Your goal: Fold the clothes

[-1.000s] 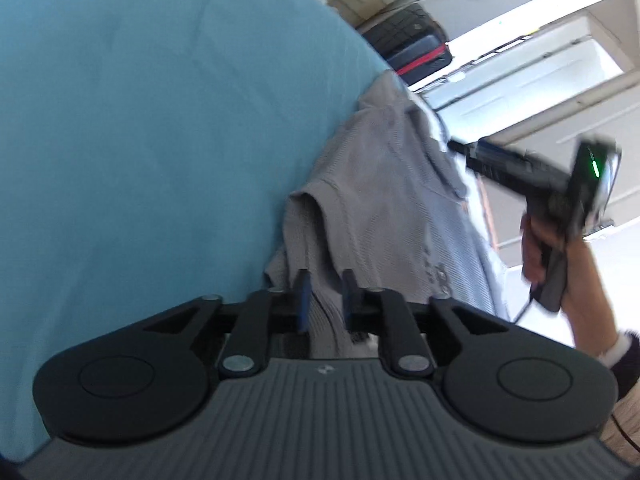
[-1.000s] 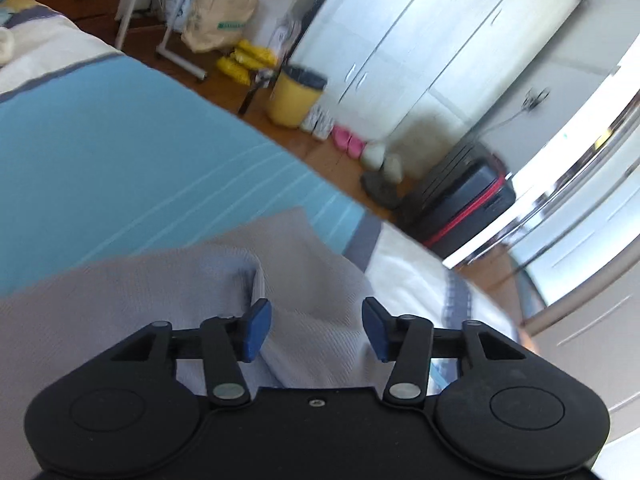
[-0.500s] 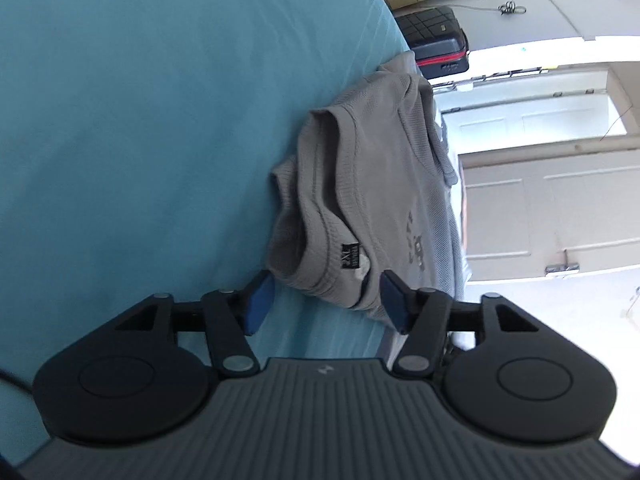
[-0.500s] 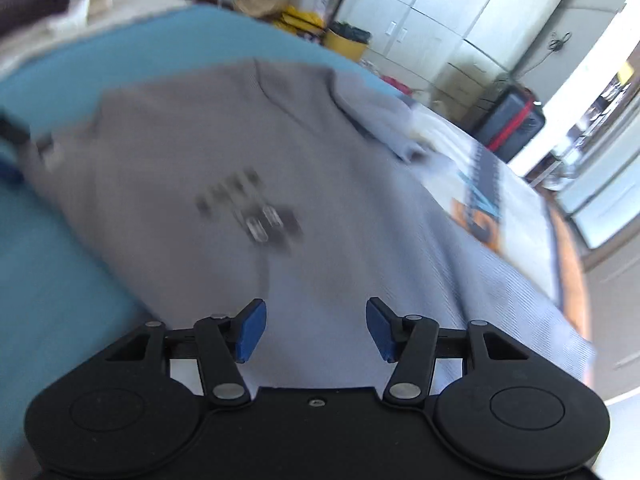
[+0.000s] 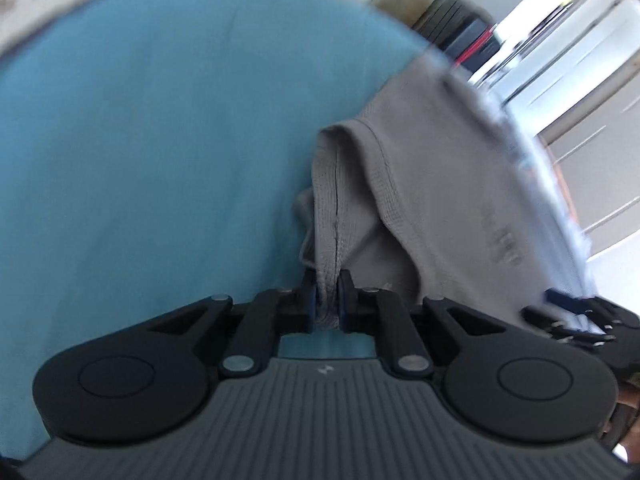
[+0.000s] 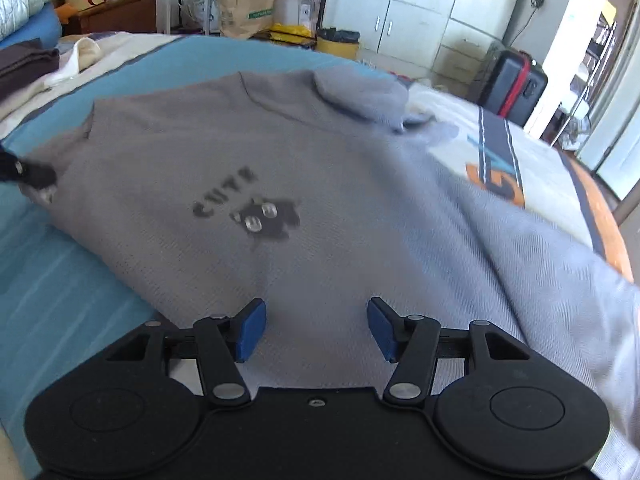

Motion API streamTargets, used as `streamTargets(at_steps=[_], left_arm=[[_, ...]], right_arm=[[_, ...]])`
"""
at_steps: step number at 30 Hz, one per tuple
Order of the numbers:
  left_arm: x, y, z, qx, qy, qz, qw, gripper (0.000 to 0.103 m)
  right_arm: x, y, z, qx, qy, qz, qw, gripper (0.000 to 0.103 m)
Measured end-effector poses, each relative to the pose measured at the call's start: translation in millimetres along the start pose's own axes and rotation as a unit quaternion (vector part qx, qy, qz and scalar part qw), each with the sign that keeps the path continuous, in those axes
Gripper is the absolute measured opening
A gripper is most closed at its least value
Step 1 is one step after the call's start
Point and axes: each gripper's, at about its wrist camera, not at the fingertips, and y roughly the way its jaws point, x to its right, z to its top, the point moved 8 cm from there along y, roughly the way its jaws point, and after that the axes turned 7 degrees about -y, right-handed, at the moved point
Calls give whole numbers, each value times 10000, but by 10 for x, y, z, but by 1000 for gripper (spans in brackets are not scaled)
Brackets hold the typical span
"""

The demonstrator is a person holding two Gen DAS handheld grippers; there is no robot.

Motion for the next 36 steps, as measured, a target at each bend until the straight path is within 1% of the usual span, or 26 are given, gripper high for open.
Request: streamTargets(at_steps=[2,5,9,11,13,14,15,18,24,26,28,29,30,32,34,35,36], left_arm=[[18,9,12,10,13,45,10000,10],[46,23,31,26,34,111,9999,10],[108,16,98,-46,-149,56,9999,15],[154,-87,70,57,-171,44,9998,20],[199,-189,43,160,-193,32,9997,29],[222,-241,29,211,-204,25,9996,37],[245,-292,15,262,-215,19,9994,39],[313,-447,-26,416,-248,1,9988,40],[469,-749,-122,710,-288,-43,9970,44],[663,-768,-232,710,-125,-99,9973,44],[969,-679,-352,617,129,-126,9979,46],[1120,-630,-430,546,274,-135,9980,53],[1275,-566,-512,436,422,-164,9980,57],[1610,-363,-680,37,693,-317,9971,57],[1986,-103,-797,-405,798,-553,9944,57],[2154,6,-875,-560,858,-690,9923,57],[2295,103,-935,-628,965,-733,9906,57]], right_arm=[[66,-17,-98,58,256,90,9996,64],[230,-72,-229,127,663,181,9976,64],[468,-188,-444,146,760,-104,9969,64],[637,-264,-588,124,959,-281,9949,64],[818,-355,-757,96,1173,-467,9920,65],[905,-405,-849,85,1279,-563,9901,65],[993,-444,-939,69,1390,-629,9883,65],[1177,-615,-1189,49,1732,-652,9827,64],[1391,-1111,-1559,273,1514,-855,9844,64],[1537,-1233,-1696,283,1543,-986,9827,65],[1726,-1320,-1833,297,1757,-1064,9782,65],[1807,-1335,-1905,307,1934,-1017,9753,65],[1887,-1350,-1978,318,2111,-970,9721,65],[1962,-1340,-2040,385,2298,-899,9683,65],[1981,-1302,-2047,482,2375,-846,9665,65],[1991,-1284,-2051,530,2414,-819,9655,65],[2001,-1265,-2054,579,2453,-793,9645,65]])
